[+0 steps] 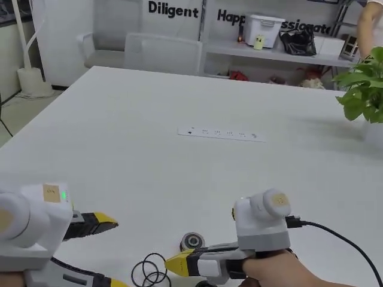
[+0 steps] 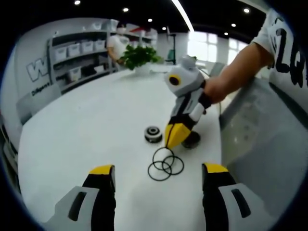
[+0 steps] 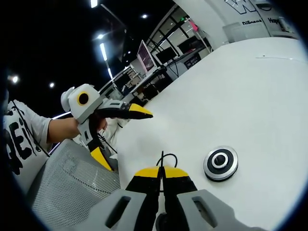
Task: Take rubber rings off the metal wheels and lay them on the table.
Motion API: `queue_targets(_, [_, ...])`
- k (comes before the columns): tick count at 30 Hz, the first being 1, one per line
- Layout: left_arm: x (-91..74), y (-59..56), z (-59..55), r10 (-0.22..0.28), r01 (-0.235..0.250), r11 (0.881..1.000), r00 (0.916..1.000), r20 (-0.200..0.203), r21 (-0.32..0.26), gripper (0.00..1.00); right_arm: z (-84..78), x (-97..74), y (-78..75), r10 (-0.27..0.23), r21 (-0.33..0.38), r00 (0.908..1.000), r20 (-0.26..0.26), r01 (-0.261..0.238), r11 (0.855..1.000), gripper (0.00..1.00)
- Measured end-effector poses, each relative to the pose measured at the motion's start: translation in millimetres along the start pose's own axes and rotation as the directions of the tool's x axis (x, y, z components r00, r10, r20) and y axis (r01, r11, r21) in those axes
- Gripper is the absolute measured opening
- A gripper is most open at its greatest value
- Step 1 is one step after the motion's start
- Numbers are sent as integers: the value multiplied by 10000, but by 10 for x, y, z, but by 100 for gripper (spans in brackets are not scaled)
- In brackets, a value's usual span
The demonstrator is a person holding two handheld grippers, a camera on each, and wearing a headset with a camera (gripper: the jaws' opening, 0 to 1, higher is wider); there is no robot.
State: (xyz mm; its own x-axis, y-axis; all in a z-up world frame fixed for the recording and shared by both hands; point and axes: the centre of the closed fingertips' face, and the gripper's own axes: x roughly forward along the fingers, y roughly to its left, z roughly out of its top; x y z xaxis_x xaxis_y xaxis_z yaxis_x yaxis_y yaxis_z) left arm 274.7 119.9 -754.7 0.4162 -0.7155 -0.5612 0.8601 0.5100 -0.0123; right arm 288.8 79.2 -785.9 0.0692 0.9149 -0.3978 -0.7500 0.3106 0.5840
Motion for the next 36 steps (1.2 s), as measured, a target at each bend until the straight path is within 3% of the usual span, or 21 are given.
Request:
queue_targets(21, [11, 23, -55, -10, 9, 10000, 9998, -182, -39, 74, -63, -4, -228, -577, 847, 9983, 33, 572, 9948, 0])
queue_targets(36, [36, 18, -76, -91, 89, 9999, 9996, -276, -87, 74, -120, -8, -275, -769, 1068, 9969, -178, 783, 9912, 1])
